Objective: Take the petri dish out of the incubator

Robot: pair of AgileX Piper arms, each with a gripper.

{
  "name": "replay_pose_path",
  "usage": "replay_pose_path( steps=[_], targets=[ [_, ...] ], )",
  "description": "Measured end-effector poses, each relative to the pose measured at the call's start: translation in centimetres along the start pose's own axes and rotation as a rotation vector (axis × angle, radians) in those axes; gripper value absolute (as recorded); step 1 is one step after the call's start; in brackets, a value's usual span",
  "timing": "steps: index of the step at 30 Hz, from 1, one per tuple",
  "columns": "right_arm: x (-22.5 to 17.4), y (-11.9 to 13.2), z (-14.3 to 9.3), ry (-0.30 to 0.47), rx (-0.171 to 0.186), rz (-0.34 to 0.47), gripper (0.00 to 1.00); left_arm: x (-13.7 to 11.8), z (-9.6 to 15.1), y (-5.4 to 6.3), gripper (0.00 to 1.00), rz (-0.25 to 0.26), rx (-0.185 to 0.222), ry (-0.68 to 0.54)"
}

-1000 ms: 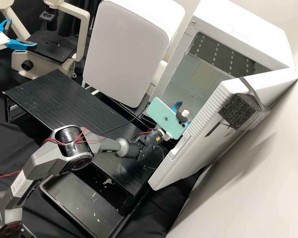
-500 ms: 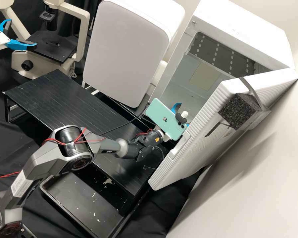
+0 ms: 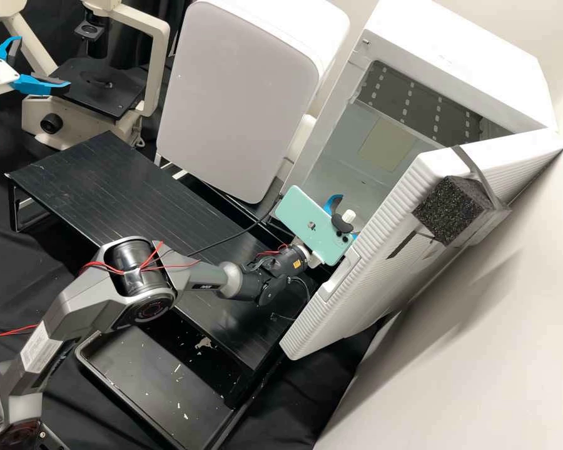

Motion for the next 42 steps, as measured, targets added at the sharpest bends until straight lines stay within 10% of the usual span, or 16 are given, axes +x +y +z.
replay_pose_path(
  steps=[42],
  targets=[
    [-0.85,-0.53,0.28,-0.023,-0.030,-0.004,1.00,0.00,0.00,0.00,1.00,0.000,0.000,0.000]
  ],
)
